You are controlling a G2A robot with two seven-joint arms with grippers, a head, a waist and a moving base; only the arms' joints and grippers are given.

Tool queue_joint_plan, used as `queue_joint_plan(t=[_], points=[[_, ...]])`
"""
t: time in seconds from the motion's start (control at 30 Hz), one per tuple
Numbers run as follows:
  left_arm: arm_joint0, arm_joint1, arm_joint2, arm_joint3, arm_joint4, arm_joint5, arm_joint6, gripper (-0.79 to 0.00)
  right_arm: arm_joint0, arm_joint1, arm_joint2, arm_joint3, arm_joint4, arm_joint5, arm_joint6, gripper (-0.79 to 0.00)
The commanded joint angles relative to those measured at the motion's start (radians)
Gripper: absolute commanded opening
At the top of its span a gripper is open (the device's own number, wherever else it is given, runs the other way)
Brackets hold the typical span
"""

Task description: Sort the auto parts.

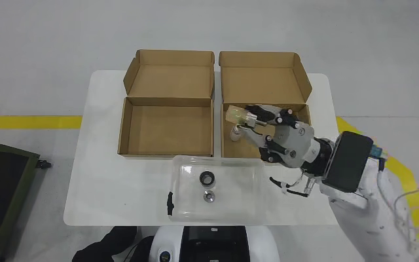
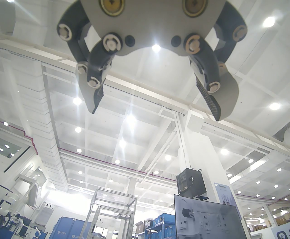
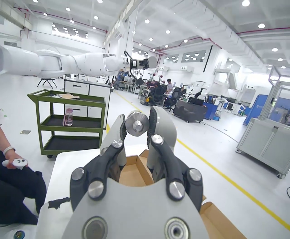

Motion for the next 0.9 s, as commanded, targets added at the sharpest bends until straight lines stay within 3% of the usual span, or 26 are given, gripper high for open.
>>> queue_joint_plan(t=[0.0,0.4,0.87], points=[[0.0,0.0,0.0,0.0,0.0,0.0,0.0,0.0,0.005,-0.002,0.003,0.001,-0.009,0.008,-0.032,-0.785],[0.0,0.0,0.0,0.0,0.0,0.0,0.0,0.0,0.018,-0.013,0.01,0.004,-0.085,0.003,-0.15,-0.785],[0.0,0.0,0.0,0.0,0.0,0.0,0.0,0.0,-0.04,-0.007,-0.009,0.066,-0.245,-0.128,-0.095,-0.785]])
